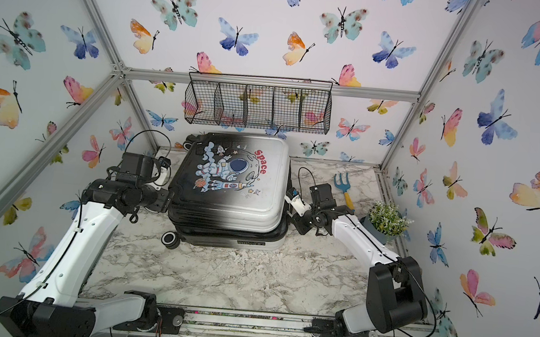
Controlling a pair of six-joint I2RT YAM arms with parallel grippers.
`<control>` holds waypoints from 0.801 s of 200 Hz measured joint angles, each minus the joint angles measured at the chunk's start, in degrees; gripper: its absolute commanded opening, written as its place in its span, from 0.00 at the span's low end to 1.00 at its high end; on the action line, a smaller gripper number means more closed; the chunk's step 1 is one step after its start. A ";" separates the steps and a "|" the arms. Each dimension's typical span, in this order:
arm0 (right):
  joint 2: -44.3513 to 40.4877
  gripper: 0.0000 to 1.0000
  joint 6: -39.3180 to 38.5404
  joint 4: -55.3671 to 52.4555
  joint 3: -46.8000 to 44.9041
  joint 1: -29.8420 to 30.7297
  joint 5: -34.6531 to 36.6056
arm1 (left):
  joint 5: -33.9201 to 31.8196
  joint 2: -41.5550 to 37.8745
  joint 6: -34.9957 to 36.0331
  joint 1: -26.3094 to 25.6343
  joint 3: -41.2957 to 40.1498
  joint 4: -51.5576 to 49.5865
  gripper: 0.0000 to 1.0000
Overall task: Close the suitcase zippers
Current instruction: Zip the zipper on the suitcase.
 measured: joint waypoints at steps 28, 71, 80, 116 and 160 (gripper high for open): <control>2.19 0.02 -0.02 0.15 1.64 -1.18 -0.20 | 2.82 0.00 4.31 -1.16 -0.11 -1.33 0.72; 2.45 0.02 -0.07 0.31 1.66 -1.36 -1.20 | 3.32 -2.69 9.11 -2.34 -4.79 -2.91 0.75; 2.34 0.02 -0.09 0.31 1.64 -1.42 -1.68 | 3.41 -3.10 9.70 -2.58 -5.49 -3.43 0.76; 1.36 0.02 -0.04 -0.52 1.31 -1.64 -2.54 | 6.16 -5.92 10.49 -3.21 -5.79 -4.00 0.76; 0.63 0.02 0.22 -2.38 1.20 -1.64 -2.73 | 9.86 -7.50 6.12 -10.01 -5.73 -4.87 0.74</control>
